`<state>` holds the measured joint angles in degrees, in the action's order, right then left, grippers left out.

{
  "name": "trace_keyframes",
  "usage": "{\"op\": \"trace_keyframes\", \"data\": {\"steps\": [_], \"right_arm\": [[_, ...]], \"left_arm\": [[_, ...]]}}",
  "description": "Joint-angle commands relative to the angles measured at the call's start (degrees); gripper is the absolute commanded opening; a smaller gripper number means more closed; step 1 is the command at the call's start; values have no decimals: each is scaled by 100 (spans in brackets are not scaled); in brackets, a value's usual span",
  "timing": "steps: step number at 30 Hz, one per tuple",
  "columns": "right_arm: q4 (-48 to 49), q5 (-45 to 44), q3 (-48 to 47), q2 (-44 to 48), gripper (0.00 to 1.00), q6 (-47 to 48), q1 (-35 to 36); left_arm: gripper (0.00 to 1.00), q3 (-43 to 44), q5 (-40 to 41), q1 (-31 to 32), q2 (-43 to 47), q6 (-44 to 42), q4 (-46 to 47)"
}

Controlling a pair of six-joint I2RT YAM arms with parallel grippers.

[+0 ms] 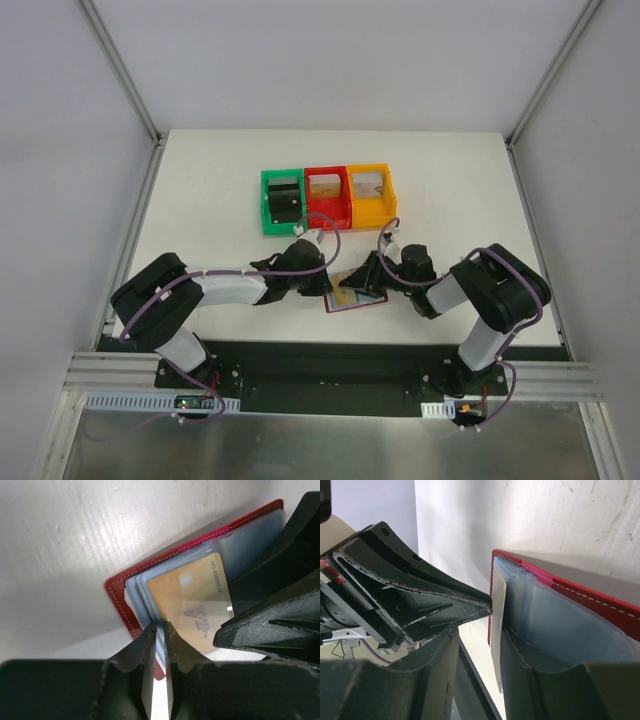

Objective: Take the credit cards out of the card holder
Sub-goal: Remove the credit card from the card holder.

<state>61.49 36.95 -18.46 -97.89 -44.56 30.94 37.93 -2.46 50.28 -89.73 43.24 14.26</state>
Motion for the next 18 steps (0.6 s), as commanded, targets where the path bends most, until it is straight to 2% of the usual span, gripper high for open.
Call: {"op": "trace_keyframes", "data": {"steps": [1,4,8,15,18], "right_arm": [[407,225,-114,68,39,-36,44],[416,208,-105,50,39,-36,35],[407,207,-114,59,39,-44,35],[381,234,-97,147,39,-62,18],[355,242,-53,191,39,-36,-18]], "left_arm": [[15,-251,79,105,52,9,-714],[25,-243,88,113,158,-27,-714],[28,-216,79,105,176,-53,-714],[1,-198,88,105,9,-44,-723],[0,-216,140,105,-9,-79,-741]]}}
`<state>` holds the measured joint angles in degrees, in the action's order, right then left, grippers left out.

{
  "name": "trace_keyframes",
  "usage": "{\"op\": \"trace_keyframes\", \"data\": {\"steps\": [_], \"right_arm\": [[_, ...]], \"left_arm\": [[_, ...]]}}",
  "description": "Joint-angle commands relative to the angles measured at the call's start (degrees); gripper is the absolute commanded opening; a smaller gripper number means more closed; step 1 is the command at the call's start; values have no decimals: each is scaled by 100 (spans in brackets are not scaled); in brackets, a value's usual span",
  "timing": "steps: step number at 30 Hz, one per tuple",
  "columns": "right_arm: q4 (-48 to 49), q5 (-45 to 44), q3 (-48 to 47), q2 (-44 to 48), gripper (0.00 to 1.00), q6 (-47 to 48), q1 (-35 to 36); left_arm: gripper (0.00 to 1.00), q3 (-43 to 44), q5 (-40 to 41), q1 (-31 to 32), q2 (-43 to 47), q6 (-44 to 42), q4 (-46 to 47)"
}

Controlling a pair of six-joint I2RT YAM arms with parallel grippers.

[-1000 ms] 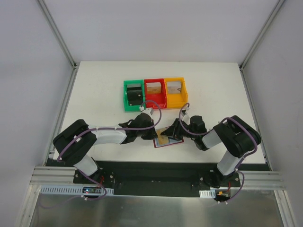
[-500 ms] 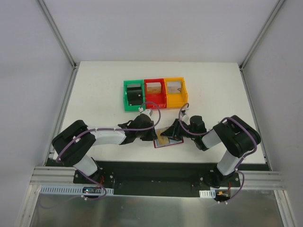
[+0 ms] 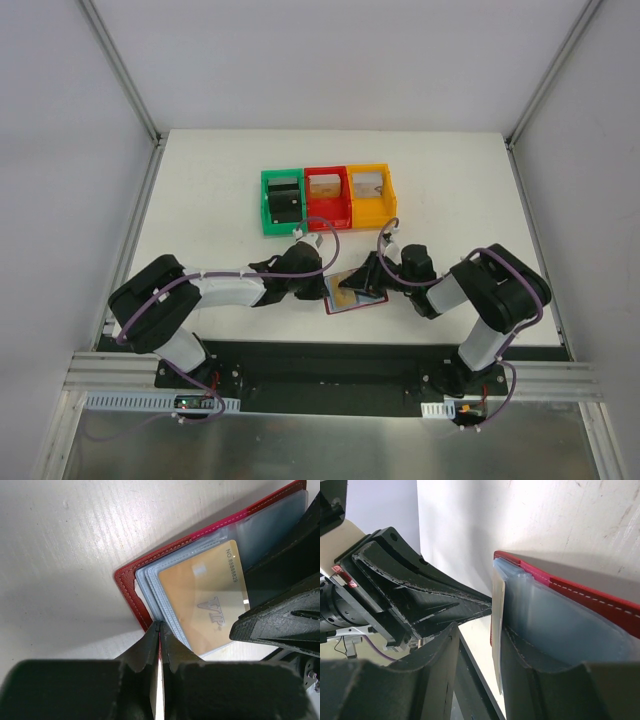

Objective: Take the credit cards out of the card holder
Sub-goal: Remove the credit card from the card holder.

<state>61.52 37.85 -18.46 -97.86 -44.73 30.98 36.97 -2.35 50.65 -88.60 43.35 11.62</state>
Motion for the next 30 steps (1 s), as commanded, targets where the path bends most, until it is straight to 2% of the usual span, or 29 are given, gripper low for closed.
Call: {"op": "trace_keyframes", "data": {"steps": [1,13,30], "right_arm": [[344,153,-44,197,39,-18,-22],[150,179,70,434,38,61,-162],[-614,197,264,1015,37,456,-435]], "left_arm": [[0,-111,138,76,-123,-108,-502],[0,-102,200,67,-290,-90,-590],[0,-146,200,67,-307,-29,-617]]}}
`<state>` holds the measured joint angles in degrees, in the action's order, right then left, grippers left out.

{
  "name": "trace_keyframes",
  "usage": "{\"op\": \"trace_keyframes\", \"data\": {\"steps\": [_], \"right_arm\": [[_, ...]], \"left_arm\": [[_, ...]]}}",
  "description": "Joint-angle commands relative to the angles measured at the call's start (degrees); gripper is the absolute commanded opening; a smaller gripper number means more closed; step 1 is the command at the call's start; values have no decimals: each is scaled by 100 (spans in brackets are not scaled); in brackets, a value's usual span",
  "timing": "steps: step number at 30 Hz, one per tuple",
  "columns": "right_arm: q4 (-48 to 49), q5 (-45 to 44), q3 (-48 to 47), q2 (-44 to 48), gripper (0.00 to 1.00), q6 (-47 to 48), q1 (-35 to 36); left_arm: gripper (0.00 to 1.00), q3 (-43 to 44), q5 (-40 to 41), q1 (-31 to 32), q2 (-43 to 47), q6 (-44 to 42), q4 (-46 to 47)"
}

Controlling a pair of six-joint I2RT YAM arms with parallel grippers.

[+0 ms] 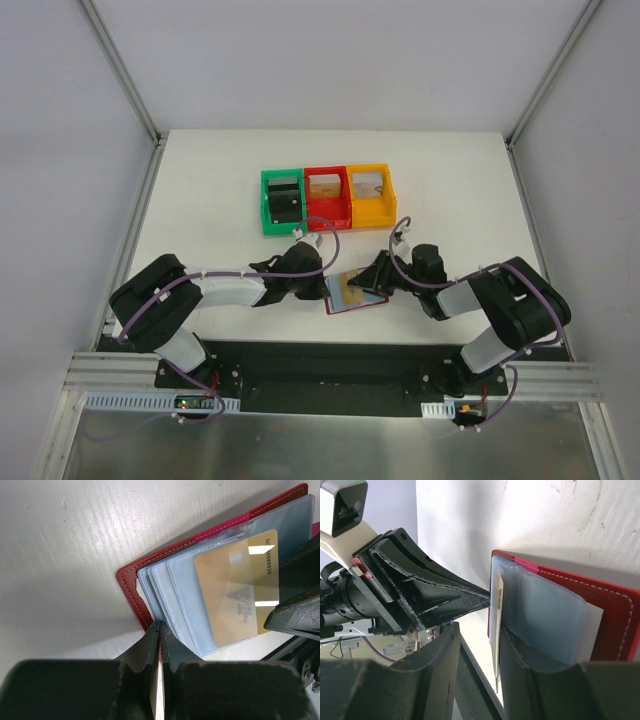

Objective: Take the credit cards out of the card holder
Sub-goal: Remove the credit card from the card holder.

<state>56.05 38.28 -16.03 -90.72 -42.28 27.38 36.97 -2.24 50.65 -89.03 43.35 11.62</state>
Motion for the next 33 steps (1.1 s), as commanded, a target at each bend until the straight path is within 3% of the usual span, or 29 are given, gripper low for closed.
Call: {"op": "trace_keyframes", "data": {"steps": [1,8,18,26,33], "right_arm": [[-120,153,21,344,37,255,-83],[-586,127,-31,546,32,475,-154],[-1025,65,-75,731,15,686,-197],[-1974,-93,-234,1135,1,1160,-215],[-2616,-233,-374,1434,1,1503,-224]], "left_arm": [[0,-146,189,67,-264,-20,-617],[0,-164,189,59,-255,-11,-625],[0,-199,189,67,-176,-20,-617],[0,-225,189,67,-97,-11,-617],[0,-243,189,67,-79,-2,-625]]}}
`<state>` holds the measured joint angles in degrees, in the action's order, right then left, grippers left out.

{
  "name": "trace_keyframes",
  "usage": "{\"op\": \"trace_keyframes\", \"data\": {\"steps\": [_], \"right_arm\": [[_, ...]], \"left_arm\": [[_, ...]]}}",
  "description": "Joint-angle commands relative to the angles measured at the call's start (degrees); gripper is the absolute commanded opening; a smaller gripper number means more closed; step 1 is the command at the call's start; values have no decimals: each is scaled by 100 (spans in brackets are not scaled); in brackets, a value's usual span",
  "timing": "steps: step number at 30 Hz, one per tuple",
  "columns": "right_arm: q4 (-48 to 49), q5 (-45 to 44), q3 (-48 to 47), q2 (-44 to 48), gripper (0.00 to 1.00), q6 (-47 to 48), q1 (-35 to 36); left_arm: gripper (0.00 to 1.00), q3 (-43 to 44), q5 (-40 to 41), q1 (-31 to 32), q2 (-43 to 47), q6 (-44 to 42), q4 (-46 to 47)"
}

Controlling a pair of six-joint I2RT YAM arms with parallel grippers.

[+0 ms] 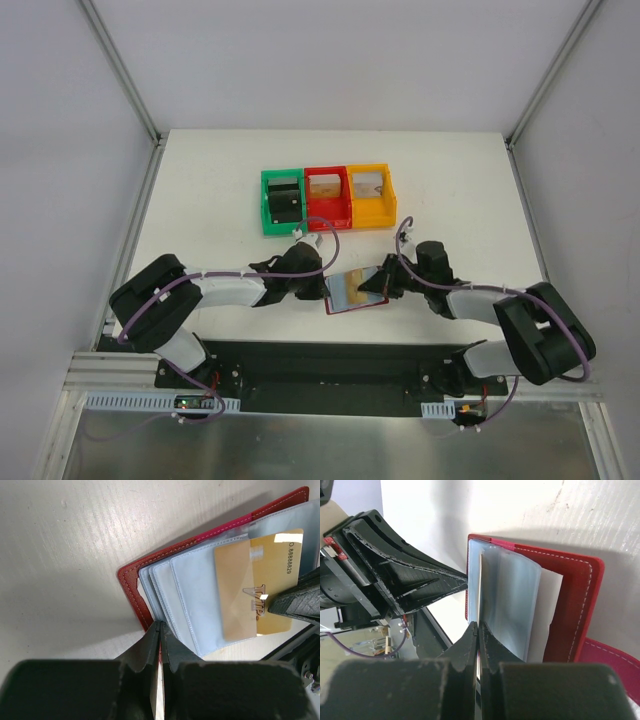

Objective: Take the credit cards out of the card holder
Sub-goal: Remove the credit card from the card holder, then place the credit card in the storage box.

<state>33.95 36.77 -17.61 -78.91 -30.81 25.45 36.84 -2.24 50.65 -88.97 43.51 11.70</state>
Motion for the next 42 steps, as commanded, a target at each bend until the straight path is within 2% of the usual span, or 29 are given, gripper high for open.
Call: {"op": "trace_keyframes", "data": {"steps": [1,21,23,25,27,30,34,38,40,42], "right_arm": [[-477,-91,-226,271,1,382,-23],[-2963,-715,-805,1730,1,1471,-225],[-3245,-803,-920,1940,1,1612,-225],[-3587,-900,-1051,2142,1,1727,-216],[-3922,-979,-1244,2301,1,1902,-207],[-4466,-1067,-1596,2486,1,2131,-216],[-5046,-1154,-2079,2618,1,2473,-120],[-5846,-1506,-2799,2513,1,3271,336],[-6233,-1629,-3133,2364,0,3807,722],[-6427,-1516,-3284,2276,0,4230,1100]], "left_arm": [[0,-230,189,59,-86,-26,-626],[0,-335,356,67,389,-96,-643],[8,-300,382,67,485,-140,-669],[27,-248,391,67,626,-211,-704],[40,-169,461,67,854,-298,-783],[53,15,505,59,1223,-483,-933],[64,429,636,67,1785,-677,-1327],[68,561,576,-90,2418,-861,-1452],[68,587,235,-344,2682,-931,-1391],[68,431,-554,-731,2954,-1107,-980]]}}
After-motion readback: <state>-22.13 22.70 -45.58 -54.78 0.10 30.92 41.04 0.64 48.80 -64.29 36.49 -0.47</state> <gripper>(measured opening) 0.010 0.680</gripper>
